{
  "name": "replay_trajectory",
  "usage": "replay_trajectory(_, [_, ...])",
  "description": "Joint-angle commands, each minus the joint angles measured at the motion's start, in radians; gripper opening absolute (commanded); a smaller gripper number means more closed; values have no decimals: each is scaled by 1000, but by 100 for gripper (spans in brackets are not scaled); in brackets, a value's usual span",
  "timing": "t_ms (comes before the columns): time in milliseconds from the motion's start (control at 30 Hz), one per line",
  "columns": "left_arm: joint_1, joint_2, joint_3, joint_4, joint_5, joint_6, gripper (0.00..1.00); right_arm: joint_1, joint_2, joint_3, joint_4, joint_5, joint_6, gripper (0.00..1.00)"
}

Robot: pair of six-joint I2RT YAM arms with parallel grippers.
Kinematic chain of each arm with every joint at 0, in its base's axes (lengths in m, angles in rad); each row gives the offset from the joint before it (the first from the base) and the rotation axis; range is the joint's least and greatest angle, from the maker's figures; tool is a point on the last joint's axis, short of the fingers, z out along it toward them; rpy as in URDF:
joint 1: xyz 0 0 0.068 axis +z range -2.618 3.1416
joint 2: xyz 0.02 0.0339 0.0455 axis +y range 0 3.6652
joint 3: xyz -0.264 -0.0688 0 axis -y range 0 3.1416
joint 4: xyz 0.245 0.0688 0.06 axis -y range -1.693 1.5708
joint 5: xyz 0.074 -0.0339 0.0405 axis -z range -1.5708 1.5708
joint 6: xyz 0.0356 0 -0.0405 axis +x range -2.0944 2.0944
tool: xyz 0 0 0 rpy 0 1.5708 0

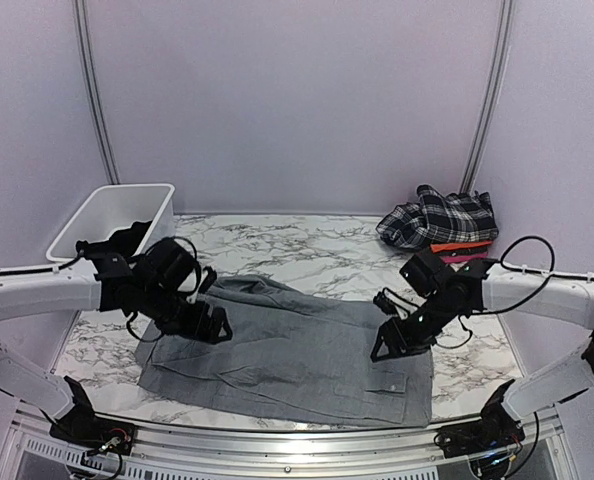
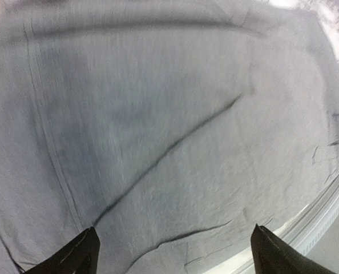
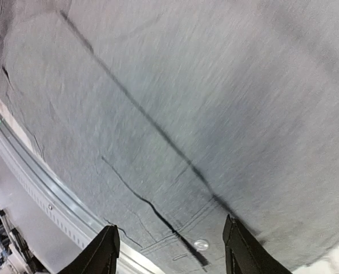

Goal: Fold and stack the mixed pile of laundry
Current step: Move the 1/3-folded shirt to the center of the board.

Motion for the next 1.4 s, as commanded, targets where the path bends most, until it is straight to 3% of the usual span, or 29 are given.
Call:
replay_trajectory(0, [91, 60, 232, -71, -106, 55, 99, -98, 66, 201, -30, 158, -112, 58])
replay_trajectory(100, [163, 224, 402, -83, -72, 147, 97, -157, 160, 296, -35, 206, -185, 58])
replay_trajectory(300, [183, 550, 718, -126, -43, 339, 93, -255, 330, 413, 18, 262, -286, 57])
replay_trajectory(600, [208, 853, 917, -149, -136, 411, 93, -263, 552, 544, 2, 369, -394, 61])
replay_trajectory(733, [216, 903, 925, -157, -183, 411, 93, -263, 588, 540, -6, 403, -425, 64])
replay_trajectory(833, [234, 918, 920, -161, -210, 391, 87, -262, 615, 527, -18, 424, -418, 63])
replay_trajectory(967, [289, 921, 921, -160, -192, 330, 68, -263, 639, 494, -16, 455, -420, 54])
replay_trajectory(1033, [319, 914, 923, -155, -155, 292, 64, -264, 645, 490, -9, 452, -419, 47])
replay_trajectory(1167, [345, 897, 928, -140, -83, 293, 65, -264, 650, 536, -33, 432, -410, 44])
replay_trajectory(1367, [351, 845, 923, -127, -67, 313, 74, -277, 599, 642, -14, 379, -386, 53])
